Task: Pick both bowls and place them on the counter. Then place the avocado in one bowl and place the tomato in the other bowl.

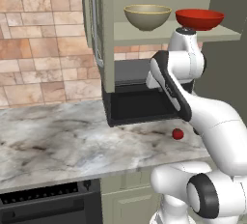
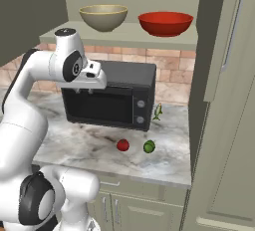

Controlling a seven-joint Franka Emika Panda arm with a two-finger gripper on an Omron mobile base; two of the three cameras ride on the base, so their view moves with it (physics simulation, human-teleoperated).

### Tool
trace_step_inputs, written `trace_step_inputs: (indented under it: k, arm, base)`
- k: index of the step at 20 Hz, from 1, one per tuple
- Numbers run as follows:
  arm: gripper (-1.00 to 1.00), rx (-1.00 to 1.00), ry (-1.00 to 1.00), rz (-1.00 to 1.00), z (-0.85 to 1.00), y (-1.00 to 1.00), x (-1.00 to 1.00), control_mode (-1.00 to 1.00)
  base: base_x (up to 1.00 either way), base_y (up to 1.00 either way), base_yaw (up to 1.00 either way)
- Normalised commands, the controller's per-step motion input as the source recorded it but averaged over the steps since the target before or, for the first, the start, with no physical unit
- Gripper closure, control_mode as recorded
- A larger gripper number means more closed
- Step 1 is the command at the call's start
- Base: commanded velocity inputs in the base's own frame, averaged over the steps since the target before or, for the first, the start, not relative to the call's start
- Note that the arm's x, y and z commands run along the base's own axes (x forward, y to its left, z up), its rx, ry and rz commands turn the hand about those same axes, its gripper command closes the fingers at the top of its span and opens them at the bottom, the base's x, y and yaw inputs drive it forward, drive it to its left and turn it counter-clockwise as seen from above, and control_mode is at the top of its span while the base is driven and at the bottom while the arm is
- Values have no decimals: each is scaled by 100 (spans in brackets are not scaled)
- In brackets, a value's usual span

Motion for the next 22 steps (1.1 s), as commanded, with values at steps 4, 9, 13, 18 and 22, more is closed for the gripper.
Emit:
trace_step_inputs:
  k: [4, 9, 13, 18, 22]
  arm:
    - [-100, 4, 0, 0, 0, 0, -7, -100]
    - [-100, 14, -16, -5, 5, 0, -24, -100]
    - [-100, 25, -12, -23, 30, 0, -14, -100]
    - [-100, 30, -8, -33, 44, 0, -15, -100]
    - [-100, 28, -2, -40, 54, 0, -10, -100]
  base:
    - [0, 0, 0]
    - [0, 0, 0]
    - [0, 0, 0]
    - [0, 0, 0]
    - [0, 0, 0]
